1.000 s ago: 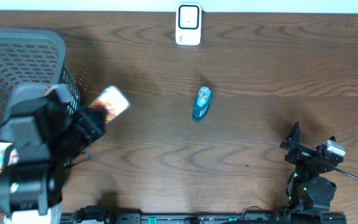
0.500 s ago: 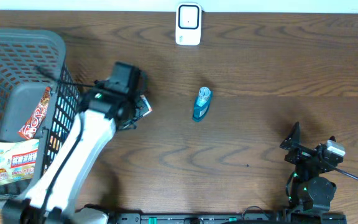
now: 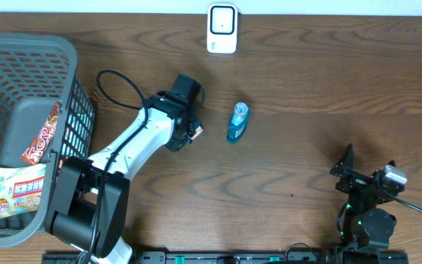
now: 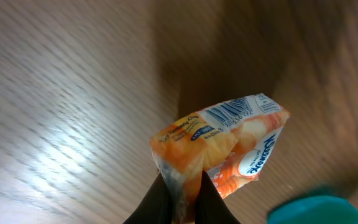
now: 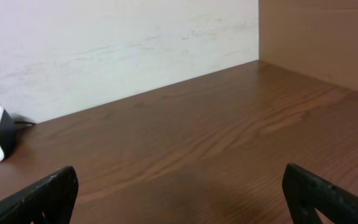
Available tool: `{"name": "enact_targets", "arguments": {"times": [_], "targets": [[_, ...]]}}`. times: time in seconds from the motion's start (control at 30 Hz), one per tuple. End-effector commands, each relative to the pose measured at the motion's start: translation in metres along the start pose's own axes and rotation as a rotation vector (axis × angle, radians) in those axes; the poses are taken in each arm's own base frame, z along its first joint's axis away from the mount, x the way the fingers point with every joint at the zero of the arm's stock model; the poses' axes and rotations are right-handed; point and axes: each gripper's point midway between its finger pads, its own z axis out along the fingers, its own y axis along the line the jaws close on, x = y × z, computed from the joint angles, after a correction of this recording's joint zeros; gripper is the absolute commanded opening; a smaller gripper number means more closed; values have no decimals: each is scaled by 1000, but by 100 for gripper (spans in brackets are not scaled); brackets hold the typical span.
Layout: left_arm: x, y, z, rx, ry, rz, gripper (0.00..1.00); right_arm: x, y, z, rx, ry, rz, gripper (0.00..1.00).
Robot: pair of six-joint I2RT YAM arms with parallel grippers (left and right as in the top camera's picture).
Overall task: Scan the item barcode
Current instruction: 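Place the orange packet on the table left of the bottle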
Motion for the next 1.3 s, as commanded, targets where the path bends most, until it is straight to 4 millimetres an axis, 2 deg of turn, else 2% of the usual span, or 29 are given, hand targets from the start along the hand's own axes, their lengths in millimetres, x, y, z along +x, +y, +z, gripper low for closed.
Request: {"name": "enact_targets", "arguments": {"times": [0.0, 0.1, 0.17, 0.3, 0.37, 0.47, 0.5, 0.53, 0.6, 0.7, 0.8, 0.93, 1.0, 1.13, 1.2, 1.27], "targets": [[7, -5, 0, 13, 6, -56, 8, 1, -2, 0, 7, 1, -11, 99], [13, -7, 0, 14, 10, -97, 8, 1, -2, 0, 7, 2, -11, 99], [16, -8, 0, 15, 17, -110, 24, 1, -2, 0, 7, 2, -11, 99], [31, -13, -1, 30, 68, -92, 42, 1, -2, 0, 7, 1, -11, 99], [35, -15, -5, 43, 79, -84, 48, 1, -2, 0, 7, 2, -11, 99], [34, -18, -17, 70, 72, -56, 51, 1, -2, 0, 7, 2, -11, 99], [32, -20, -24, 88, 65, -30, 53, 1, -2, 0, 7, 2, -11, 99], [25, -26, -46, 138, 42, 35, 60, 1, -2, 0, 7, 1, -11, 99], [15, -30, -76, 190, 2, 106, 70, 1, -2, 0, 7, 1, -11, 99], [-7, -26, -124, 239, -94, 183, 85, 1, -2, 0, 7, 2, -11, 99], [-37, -10, -177, 262, -219, 210, 93, 1, -2, 0, 7, 2, -11, 99], [-71, 18, -245, 287, -352, 197, 98, 1, -2, 0, 7, 1, -11, 99], [-89, 36, -271, 289, -410, 161, 99, 1, -2, 0, 7, 1, -11, 99], [-129, 86, -309, 257, -519, -27, 99, 1, -2, 0, 7, 2, -11, 99], [-147, 116, -317, 217, -556, -135, 100, 1, -2, 0, 7, 1, -11, 99], [-160, 151, -316, 154, -568, -249, 100, 1, -2, 0, 7, 2, -11, 99]]}}
